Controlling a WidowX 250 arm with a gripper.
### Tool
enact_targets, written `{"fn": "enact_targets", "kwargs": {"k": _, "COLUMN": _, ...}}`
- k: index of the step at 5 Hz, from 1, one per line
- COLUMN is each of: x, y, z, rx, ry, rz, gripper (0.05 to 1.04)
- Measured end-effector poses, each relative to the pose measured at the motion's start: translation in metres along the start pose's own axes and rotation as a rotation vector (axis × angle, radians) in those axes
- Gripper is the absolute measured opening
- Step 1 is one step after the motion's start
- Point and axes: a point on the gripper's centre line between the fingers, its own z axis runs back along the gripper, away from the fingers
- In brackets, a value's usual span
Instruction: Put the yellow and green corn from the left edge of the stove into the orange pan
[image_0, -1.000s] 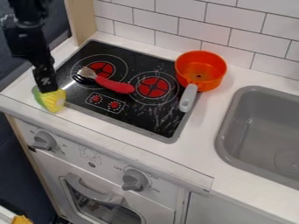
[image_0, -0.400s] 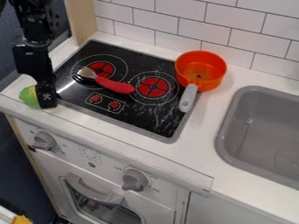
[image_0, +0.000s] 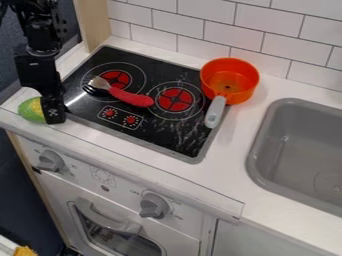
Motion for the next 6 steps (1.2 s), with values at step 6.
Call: {"fn": "enact_targets", "kwargs": {"k": 6, "x": -0.156, "y": 0.043, "z": 0.104, "rx": -0.056, "ry": 0.207, "rz": -0.482, "gripper": 0.721}}
